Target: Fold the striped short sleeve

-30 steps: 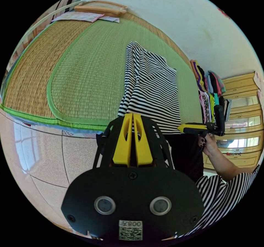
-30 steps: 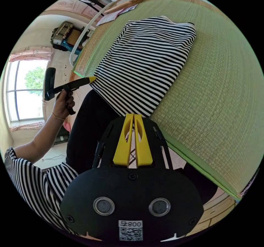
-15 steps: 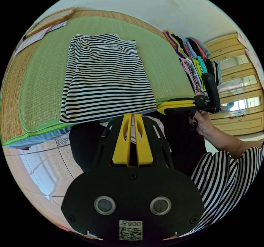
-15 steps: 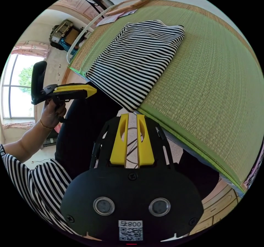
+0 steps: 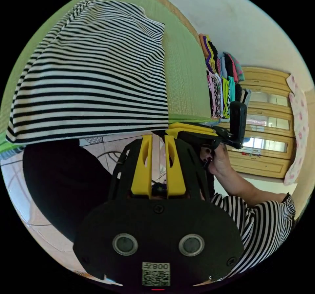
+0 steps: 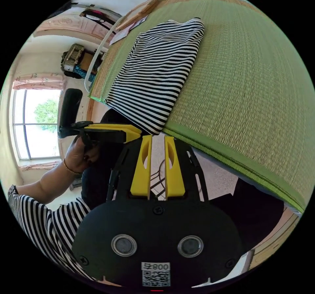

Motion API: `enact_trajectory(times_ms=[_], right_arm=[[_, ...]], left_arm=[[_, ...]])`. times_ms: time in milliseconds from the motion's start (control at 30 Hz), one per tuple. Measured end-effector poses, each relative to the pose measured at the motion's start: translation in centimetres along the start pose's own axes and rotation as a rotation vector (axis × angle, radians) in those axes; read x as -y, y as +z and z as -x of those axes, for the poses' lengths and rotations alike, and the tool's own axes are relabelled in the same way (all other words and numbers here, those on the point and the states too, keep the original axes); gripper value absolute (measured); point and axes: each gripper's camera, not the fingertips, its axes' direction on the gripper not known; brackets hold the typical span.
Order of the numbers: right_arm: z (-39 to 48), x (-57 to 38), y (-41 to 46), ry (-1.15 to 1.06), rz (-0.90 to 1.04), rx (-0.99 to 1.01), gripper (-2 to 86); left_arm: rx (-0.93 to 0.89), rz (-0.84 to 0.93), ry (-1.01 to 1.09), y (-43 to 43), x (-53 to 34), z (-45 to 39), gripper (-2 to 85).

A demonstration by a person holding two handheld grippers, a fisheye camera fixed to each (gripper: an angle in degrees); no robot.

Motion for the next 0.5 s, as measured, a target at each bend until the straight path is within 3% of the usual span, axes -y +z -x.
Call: enact_trajectory(times_ms=[500], right_arm=[[-10.6,-3.9,4.4,0.217,-0.101,0.38,8.1]], left_arm=[[-0.218,-0.071,-0.125,2.9,1.9,1.7,1.0]])
